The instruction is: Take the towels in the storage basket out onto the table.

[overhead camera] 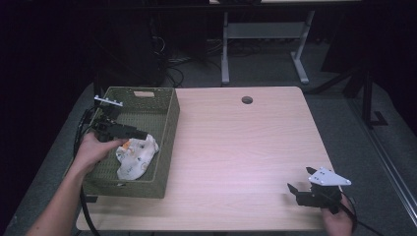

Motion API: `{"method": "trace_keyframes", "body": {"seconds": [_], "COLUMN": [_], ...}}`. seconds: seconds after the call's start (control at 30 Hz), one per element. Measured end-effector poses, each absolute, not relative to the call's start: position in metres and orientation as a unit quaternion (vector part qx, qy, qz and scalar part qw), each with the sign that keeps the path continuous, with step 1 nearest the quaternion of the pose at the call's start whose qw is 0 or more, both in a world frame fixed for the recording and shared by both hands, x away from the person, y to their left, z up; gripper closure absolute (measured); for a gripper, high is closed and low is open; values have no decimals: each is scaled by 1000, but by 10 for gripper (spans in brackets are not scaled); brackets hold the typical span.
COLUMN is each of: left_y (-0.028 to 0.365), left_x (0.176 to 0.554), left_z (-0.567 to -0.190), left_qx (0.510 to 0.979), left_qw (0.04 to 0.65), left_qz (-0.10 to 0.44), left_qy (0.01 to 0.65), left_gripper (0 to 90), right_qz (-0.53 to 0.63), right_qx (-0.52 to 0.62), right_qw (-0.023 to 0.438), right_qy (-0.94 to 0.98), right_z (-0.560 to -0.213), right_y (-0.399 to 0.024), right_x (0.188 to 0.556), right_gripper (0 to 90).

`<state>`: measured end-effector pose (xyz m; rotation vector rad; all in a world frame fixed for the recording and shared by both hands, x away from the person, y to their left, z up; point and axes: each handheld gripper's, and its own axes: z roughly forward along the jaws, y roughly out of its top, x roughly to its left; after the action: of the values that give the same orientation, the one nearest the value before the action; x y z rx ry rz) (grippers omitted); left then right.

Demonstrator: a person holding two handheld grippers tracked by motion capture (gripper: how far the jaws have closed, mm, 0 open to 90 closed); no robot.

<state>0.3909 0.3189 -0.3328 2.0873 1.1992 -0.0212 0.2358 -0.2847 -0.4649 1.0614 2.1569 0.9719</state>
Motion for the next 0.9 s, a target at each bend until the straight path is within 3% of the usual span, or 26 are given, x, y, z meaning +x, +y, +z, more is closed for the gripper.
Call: {"method": "trace_keyframes", "body": {"seconds": [0.37, 0.9], "left_y": [320, 321], "left_x": [403, 420], "left_z": [-360, -395], "left_qx": [827, 825], "left_qw": [239, 145], "left_qz": [49, 48], "left_qy": [507, 544], "left_gripper": [227, 239], "right_qz": [363, 365], "right_qx": [395, 391], "right_qw": [272, 271], "right_qy": [799, 800], "right_z": [-464, -464], "right_y": [-285, -285], "right_x": [234, 234], "right_gripper": [137, 137]}}
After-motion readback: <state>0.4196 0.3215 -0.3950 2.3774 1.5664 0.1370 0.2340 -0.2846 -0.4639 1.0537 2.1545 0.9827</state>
